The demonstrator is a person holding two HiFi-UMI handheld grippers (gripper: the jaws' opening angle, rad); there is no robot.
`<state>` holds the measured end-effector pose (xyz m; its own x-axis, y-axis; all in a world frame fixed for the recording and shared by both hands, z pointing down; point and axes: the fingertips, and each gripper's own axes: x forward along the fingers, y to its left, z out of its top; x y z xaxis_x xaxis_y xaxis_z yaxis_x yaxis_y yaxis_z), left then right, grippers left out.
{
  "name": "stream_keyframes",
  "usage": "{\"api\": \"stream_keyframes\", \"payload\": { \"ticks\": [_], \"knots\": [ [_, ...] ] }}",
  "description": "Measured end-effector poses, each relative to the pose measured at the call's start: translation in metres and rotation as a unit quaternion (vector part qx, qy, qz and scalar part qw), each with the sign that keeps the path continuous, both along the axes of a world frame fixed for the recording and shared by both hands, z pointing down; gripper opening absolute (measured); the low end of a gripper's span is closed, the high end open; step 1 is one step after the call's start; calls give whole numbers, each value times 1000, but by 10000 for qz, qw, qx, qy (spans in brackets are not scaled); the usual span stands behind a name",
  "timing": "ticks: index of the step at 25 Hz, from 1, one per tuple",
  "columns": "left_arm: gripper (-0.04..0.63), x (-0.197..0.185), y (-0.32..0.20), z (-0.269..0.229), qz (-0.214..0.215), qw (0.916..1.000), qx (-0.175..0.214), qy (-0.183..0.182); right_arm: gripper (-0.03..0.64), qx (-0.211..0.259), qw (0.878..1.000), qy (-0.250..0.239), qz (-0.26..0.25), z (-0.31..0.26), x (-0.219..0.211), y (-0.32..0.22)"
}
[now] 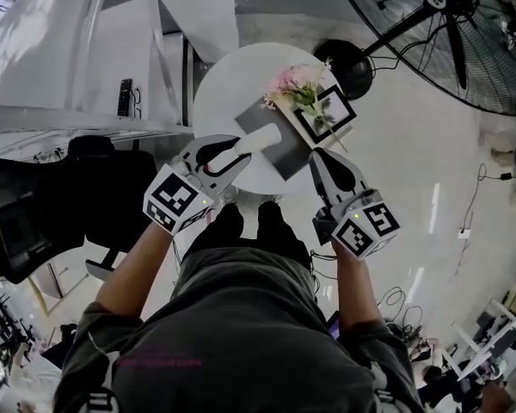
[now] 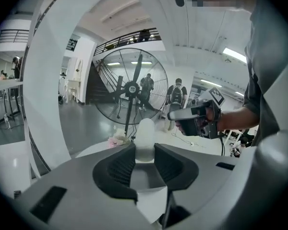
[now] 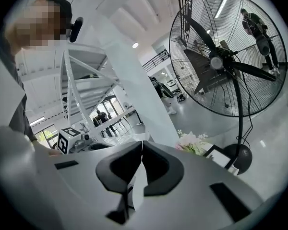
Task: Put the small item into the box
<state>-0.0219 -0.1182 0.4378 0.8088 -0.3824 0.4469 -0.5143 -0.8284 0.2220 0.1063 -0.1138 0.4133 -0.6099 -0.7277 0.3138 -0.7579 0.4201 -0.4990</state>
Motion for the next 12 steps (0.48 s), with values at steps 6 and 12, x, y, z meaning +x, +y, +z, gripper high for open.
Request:
{"api": "stream_keyframes", "payload": {
  "ticks": [6, 12],
  "knots": [
    [132, 24, -11, 44, 66, 9992, -261, -279, 21, -241, 9997, -69, -32, 30, 23, -10],
    [132, 44, -10, 88, 282, 9968, -476, -583, 21, -459, 9988, -164, -37, 57, 37, -14]
  ]
}}
